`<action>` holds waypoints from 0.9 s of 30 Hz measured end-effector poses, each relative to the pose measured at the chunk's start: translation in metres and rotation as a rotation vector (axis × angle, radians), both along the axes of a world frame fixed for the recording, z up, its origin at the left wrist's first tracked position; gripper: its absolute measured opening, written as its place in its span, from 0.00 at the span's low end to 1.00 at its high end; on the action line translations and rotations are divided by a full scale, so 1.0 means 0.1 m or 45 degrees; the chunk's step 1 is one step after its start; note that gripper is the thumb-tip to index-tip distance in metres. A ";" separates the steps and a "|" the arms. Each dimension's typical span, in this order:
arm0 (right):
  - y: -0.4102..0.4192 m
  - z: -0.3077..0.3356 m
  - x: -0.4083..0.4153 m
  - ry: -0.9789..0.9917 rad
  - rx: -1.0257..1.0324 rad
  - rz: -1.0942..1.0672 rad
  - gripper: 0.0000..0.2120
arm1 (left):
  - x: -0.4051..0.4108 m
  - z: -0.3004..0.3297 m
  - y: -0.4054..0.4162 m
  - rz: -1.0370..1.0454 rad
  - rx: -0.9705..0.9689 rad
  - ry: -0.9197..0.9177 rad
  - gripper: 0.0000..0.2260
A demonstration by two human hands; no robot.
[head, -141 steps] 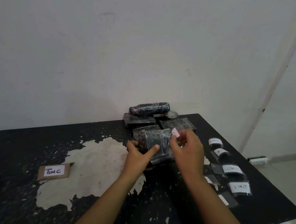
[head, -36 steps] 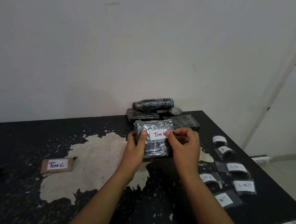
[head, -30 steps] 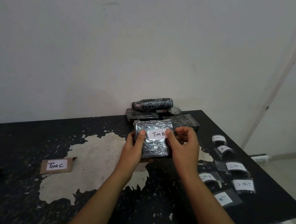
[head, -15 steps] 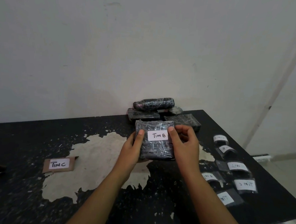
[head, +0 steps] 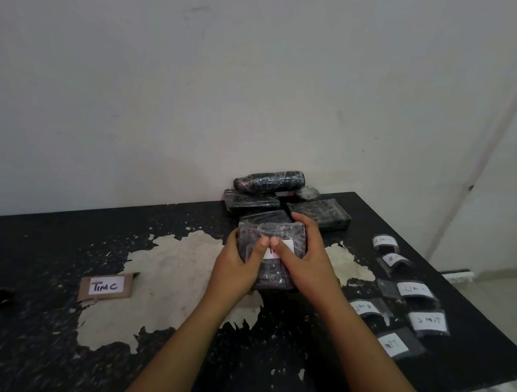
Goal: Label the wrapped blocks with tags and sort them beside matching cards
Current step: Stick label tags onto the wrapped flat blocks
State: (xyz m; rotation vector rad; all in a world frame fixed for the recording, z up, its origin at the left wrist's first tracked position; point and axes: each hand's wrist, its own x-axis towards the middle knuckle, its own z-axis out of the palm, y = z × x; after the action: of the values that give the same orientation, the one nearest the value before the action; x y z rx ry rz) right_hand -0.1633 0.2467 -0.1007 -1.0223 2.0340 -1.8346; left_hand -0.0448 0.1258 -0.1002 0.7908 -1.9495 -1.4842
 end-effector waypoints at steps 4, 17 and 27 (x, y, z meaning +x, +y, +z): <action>0.03 0.00 -0.01 -0.047 -0.015 0.052 0.30 | 0.03 0.01 -0.02 0.037 0.055 -0.006 0.26; -0.06 -0.16 -0.02 -0.098 0.176 0.087 0.42 | 0.19 -0.06 -0.24 0.140 -0.102 -0.105 0.33; -0.67 -0.27 0.06 -0.097 0.314 0.053 0.33 | 0.17 -0.33 -0.83 0.198 -0.165 -0.350 0.35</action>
State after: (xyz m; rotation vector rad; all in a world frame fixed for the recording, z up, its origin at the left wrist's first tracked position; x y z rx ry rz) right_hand -0.1572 0.1798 -0.1279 -0.9050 2.1111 -1.5302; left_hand -0.0277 0.0430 -0.1335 1.1089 -2.1024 -1.1962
